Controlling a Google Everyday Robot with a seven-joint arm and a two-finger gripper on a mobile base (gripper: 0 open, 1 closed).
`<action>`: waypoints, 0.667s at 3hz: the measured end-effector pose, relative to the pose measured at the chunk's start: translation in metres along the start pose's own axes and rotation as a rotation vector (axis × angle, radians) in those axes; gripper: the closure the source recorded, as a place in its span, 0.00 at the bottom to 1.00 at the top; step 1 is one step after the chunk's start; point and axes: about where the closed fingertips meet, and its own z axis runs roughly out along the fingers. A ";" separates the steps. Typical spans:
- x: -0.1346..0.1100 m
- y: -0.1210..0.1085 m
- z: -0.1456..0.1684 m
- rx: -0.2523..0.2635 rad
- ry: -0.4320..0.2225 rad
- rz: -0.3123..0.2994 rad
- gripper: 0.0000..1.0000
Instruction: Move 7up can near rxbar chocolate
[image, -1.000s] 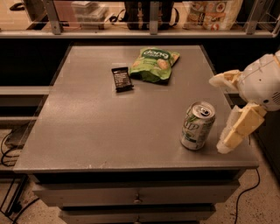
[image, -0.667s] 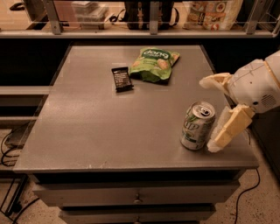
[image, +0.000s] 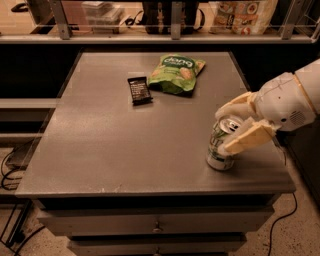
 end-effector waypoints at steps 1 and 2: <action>0.006 -0.007 -0.005 0.021 0.021 0.006 0.64; 0.002 -0.021 -0.016 0.053 0.049 0.006 0.88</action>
Offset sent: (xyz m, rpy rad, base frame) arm 0.0357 -0.0266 0.0277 -0.0819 -0.0534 -0.0844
